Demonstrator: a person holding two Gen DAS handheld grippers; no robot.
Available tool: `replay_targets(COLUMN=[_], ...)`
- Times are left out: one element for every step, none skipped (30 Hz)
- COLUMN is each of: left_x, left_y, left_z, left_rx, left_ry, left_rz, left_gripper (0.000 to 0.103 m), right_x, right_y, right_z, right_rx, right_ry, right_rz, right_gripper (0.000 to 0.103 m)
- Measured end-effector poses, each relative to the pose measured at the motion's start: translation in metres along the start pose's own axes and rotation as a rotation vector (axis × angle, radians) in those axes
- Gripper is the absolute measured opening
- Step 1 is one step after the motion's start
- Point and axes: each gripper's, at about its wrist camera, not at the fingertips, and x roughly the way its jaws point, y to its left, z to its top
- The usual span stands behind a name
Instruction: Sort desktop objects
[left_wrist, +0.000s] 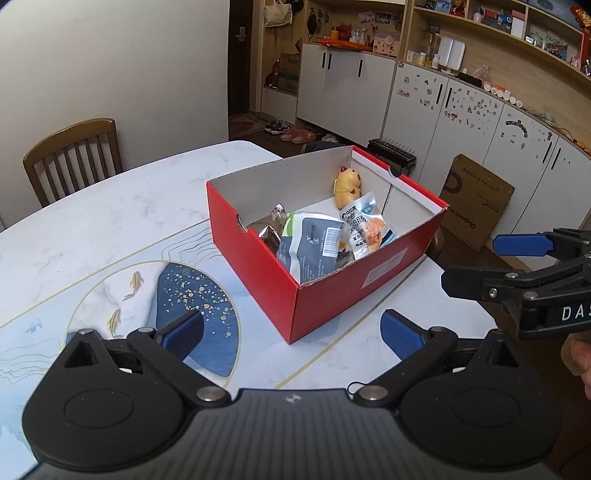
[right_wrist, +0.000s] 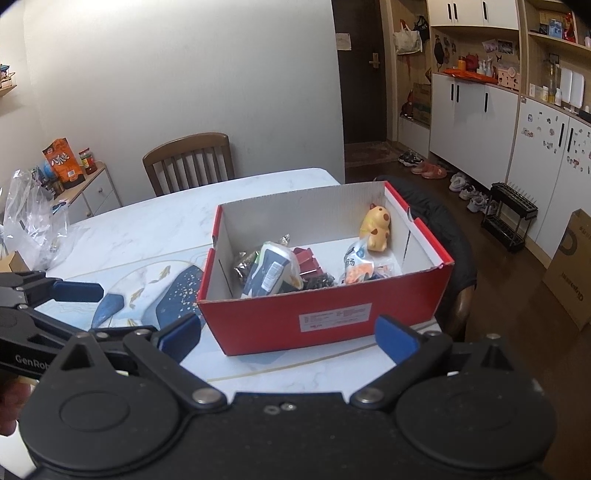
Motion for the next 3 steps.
replay_targets(left_x=[0.0002, 0.0004, 0.0003], left_y=[0.0009, 0.0019, 0.0028], left_z=[-0.0003, -0.0008, -0.0014], left_rx=[0.0, -0.001, 0.0], left_ry=[0.003, 0.005, 0.008], left_rz=[-0.001, -0.002, -0.003], left_gripper=[0.102, 0.102, 0.102], right_x=[0.0007, 0.0015, 0.0026], right_y=[0.0006, 0.0013, 0.0016], right_z=[0.0002, 0.0004, 0.0005], right_rx=[0.0, 0.0, 0.001], right_ry=[0.001, 0.003, 0.004], right_rz=[0.001, 0.001, 0.002], right_gripper=[0.101, 0.101, 0.101])
